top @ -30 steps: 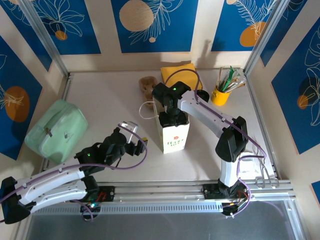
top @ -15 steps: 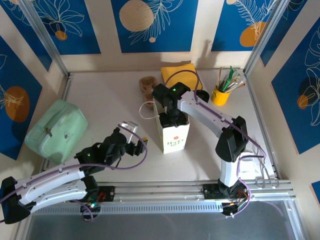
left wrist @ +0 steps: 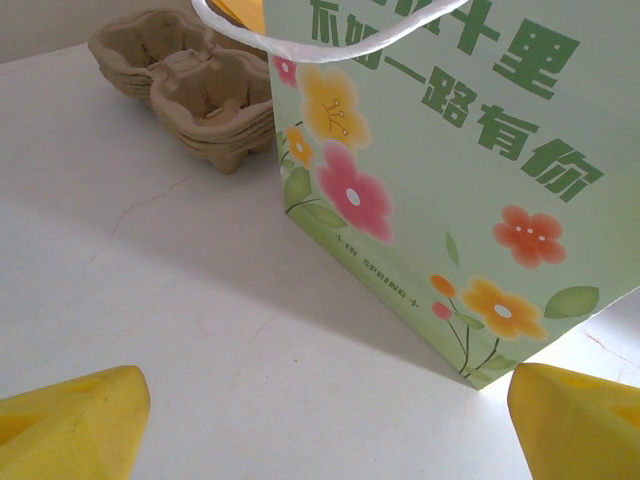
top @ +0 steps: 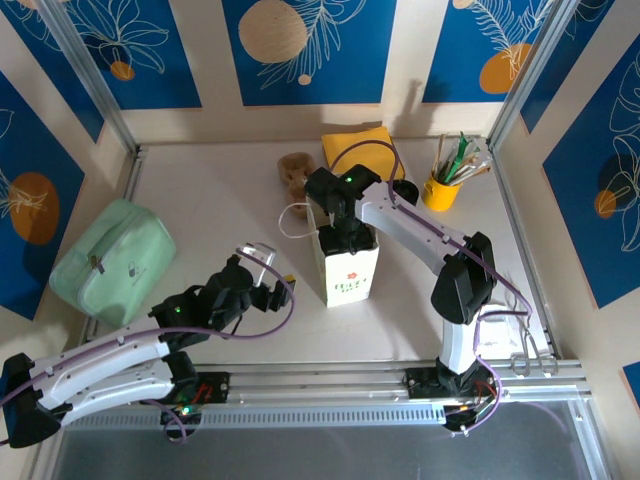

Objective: Pack the takeout coffee

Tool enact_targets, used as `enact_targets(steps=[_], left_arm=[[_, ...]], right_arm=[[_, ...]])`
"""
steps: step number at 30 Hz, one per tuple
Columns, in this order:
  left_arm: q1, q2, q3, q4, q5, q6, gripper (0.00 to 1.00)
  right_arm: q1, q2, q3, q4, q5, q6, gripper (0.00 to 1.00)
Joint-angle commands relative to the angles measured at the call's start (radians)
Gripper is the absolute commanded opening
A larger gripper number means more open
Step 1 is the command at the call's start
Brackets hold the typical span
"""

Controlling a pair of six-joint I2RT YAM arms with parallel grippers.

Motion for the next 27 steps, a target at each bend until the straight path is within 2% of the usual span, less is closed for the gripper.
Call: enact_targets(steps=[1,27], left_arm=[[-0.006,-0.004,0.01,-0.013,-0.019,0.016,0.93],[-0.005,-0.006,0.001,-0.017,-0.021,0.006,0.93]], right_arm=[[-0.002,0.053,-0.023,0.013,-0.032,-0.011,0.61],[0.007,0.05,0.049,-0.027,-0.013,-0.006,0.61]])
